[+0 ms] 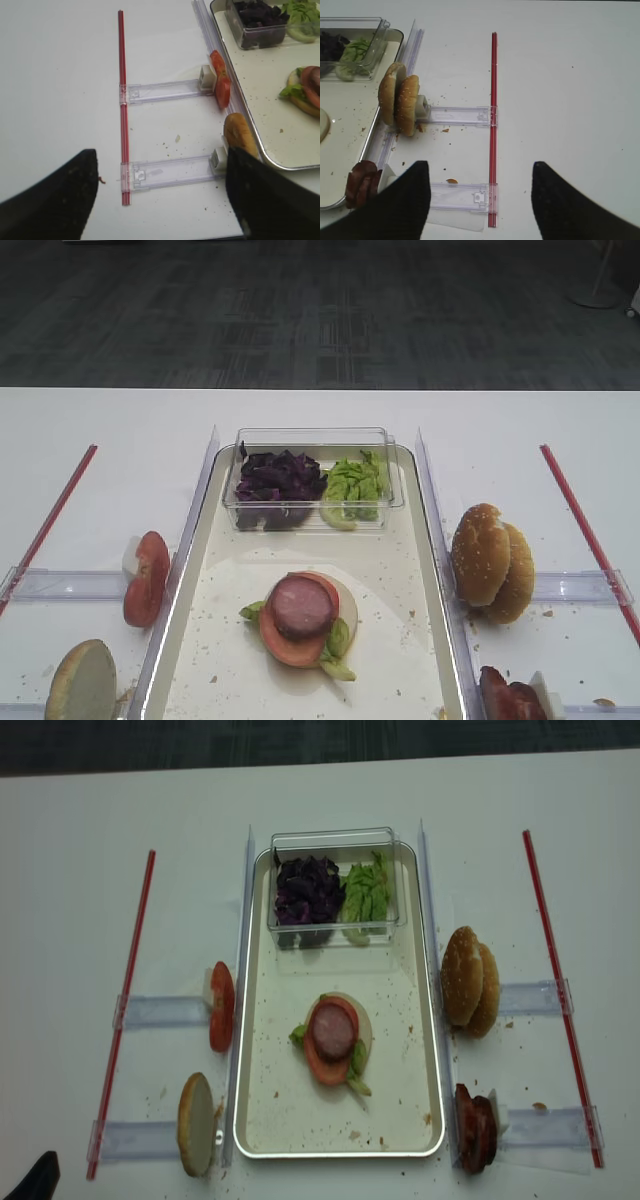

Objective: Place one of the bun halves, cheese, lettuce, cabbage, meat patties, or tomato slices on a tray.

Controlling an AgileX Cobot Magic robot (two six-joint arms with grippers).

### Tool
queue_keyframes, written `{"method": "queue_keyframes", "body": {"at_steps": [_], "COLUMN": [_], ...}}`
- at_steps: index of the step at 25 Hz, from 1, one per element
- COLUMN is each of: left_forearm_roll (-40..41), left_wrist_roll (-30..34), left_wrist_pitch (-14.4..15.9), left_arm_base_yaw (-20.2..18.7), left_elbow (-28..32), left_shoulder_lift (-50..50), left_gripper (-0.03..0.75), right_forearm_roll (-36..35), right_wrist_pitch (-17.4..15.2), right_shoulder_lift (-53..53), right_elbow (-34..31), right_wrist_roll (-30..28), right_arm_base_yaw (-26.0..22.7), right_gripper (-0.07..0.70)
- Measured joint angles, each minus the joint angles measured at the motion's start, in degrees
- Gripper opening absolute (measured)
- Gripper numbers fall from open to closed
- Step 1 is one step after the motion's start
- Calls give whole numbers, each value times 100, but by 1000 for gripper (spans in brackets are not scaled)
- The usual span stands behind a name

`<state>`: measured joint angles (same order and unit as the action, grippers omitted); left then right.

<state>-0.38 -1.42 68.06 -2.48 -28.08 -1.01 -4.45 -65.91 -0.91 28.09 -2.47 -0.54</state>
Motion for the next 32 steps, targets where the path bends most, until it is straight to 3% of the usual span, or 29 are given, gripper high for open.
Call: {"method": "queue_keyframes", "body": {"at_steps": [32], "left_forearm_roll": [0], "left_wrist_roll": [0], "left_wrist_pitch": [0], "left_arm_base_yaw": [0], "left_elbow": [0], "left_shoulder_lift": [0], "left_gripper": [491], "right_forearm_roll": [-24], "right_wrist_pitch": [78], "right_shoulder_lift": [0], "right_elbow": [-62], "right_wrist_roll": [0], "right_arm_base_yaw": [63], "right_gripper": [468]}}
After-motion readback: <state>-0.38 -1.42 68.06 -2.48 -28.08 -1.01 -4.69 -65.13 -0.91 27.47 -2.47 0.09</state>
